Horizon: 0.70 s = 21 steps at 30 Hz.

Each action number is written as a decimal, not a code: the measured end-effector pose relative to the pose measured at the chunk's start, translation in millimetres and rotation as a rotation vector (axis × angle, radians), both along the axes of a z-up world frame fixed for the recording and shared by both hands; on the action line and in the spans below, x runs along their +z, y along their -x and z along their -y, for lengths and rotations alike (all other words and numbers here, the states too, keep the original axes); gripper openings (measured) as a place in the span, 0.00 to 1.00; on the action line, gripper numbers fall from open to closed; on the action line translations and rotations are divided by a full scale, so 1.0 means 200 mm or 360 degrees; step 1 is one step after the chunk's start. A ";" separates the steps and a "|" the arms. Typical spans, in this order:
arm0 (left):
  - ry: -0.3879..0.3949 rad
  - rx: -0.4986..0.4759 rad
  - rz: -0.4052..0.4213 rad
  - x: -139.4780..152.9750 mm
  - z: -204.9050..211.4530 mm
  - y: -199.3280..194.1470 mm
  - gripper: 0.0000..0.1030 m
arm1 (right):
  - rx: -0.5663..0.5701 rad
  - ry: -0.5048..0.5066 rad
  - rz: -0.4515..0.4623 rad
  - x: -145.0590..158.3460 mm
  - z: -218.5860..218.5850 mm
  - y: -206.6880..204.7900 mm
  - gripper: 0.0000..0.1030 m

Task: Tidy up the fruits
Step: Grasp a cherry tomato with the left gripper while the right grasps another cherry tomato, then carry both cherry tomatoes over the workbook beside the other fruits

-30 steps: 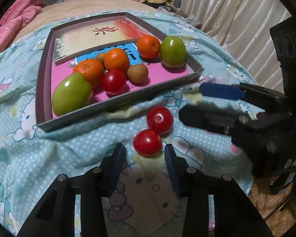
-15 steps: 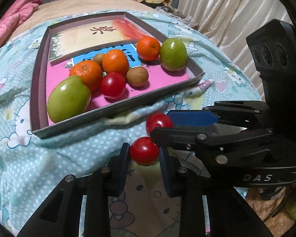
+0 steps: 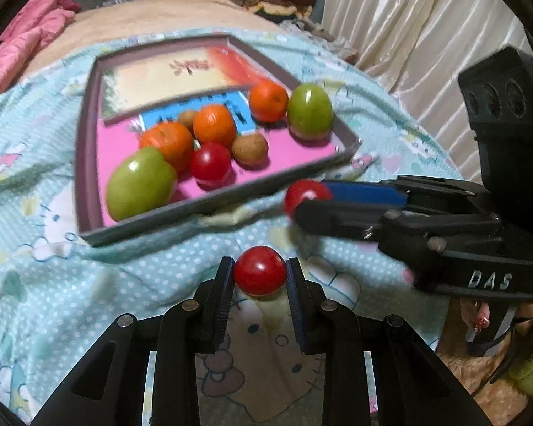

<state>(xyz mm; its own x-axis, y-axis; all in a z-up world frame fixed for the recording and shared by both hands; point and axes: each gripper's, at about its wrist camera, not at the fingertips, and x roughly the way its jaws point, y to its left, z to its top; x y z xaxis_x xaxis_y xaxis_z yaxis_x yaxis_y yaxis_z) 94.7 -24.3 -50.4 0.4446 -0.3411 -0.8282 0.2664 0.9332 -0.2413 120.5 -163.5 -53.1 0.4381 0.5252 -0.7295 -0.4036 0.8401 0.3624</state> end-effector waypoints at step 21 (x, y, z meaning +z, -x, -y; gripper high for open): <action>0.0070 0.0162 0.0246 0.28 -0.01 -0.08 0.29 | -0.0238 0.0143 0.0498 0.26 0.12 0.04 0.31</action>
